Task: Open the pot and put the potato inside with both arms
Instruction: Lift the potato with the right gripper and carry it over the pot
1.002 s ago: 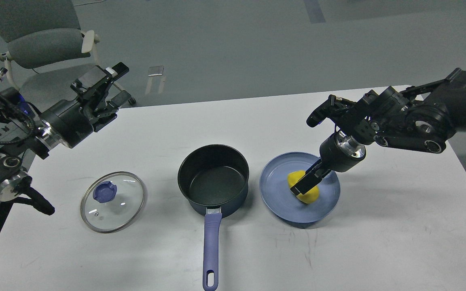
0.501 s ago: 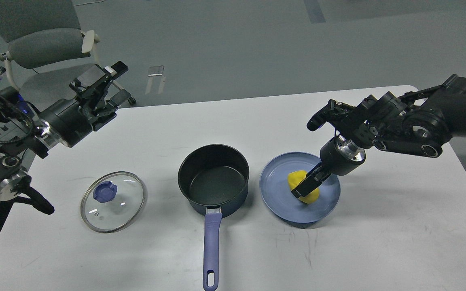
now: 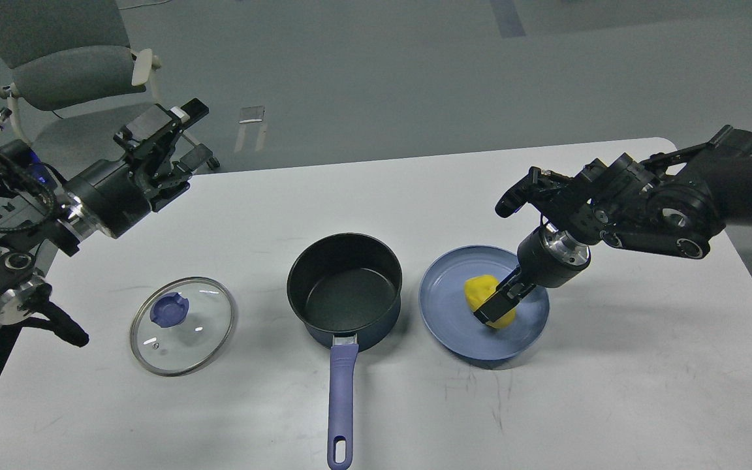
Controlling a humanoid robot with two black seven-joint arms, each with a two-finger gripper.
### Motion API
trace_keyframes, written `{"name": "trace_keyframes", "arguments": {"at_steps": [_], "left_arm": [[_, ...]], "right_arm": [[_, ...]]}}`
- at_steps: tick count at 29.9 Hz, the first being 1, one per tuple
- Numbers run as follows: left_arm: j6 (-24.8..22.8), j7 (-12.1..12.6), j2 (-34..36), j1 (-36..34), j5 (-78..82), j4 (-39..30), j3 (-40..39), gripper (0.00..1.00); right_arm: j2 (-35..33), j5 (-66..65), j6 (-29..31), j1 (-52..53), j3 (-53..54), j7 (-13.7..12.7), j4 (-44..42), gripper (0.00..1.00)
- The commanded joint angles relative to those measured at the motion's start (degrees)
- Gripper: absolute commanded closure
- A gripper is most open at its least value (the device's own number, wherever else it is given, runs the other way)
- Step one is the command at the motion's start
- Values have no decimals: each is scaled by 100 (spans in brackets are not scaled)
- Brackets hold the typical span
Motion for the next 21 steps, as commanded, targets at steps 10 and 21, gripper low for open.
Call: {"name": "trace_keyframes", "arguments": {"at_steps": [10,21], "left_arm": [[0,0,2,-6,0,0,-9,3],[0,0,10,3,-9,-88,-79,3]], "right_arm": [[-139,210,0,472,20,0,167,66],[44,562,-18,1589,327,0,563,64]]}}
